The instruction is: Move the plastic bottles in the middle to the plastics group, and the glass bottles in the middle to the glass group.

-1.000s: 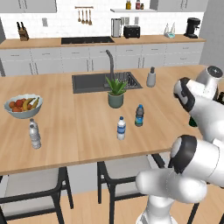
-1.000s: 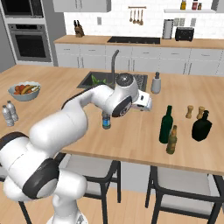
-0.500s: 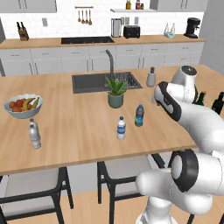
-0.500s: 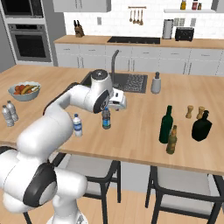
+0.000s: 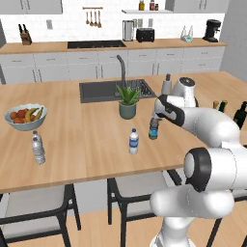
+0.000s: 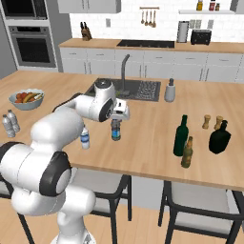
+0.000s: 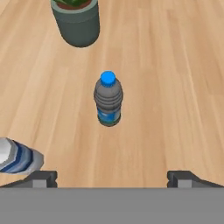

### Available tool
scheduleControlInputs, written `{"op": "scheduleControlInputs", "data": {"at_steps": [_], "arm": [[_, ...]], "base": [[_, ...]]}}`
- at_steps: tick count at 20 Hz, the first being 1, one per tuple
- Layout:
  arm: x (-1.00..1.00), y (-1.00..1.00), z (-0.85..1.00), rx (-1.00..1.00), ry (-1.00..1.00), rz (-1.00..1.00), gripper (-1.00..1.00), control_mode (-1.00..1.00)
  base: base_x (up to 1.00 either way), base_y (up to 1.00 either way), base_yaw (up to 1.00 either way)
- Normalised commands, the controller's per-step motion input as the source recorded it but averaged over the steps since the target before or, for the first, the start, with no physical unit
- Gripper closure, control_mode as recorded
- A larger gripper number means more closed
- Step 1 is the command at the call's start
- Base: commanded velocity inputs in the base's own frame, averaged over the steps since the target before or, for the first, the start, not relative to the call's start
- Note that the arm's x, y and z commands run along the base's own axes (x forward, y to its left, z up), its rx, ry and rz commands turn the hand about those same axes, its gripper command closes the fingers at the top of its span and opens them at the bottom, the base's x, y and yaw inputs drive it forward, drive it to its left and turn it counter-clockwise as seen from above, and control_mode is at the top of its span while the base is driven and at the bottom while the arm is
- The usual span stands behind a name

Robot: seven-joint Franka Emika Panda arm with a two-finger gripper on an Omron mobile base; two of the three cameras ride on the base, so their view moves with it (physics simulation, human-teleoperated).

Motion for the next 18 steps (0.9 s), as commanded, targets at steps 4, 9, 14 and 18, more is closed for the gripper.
{"op": "scheduleControlInputs", "data": {"at_steps": [4, 9, 14, 18], "arm": [[0.39, 0.03, -0.33, 0.04, -0.15, 0.0, -1.0, -1.0], [0.3, 0.22, -0.37, 0.04, -0.13, 0.0, -1.0, -1.0], [0.32, 0.07, -0.05, 0.03, -0.03, 0.0, -1.0, -1.0], [0.38, -0.02, 0.0, 0.01, 0.0, 0.0, -1.0, -1.0]], "base": [[0.0, 0.0, 0.0], [0.0, 0.0, 0.0], [0.0, 0.0, 0.0], [0.0, 0.0, 0.0]]}}
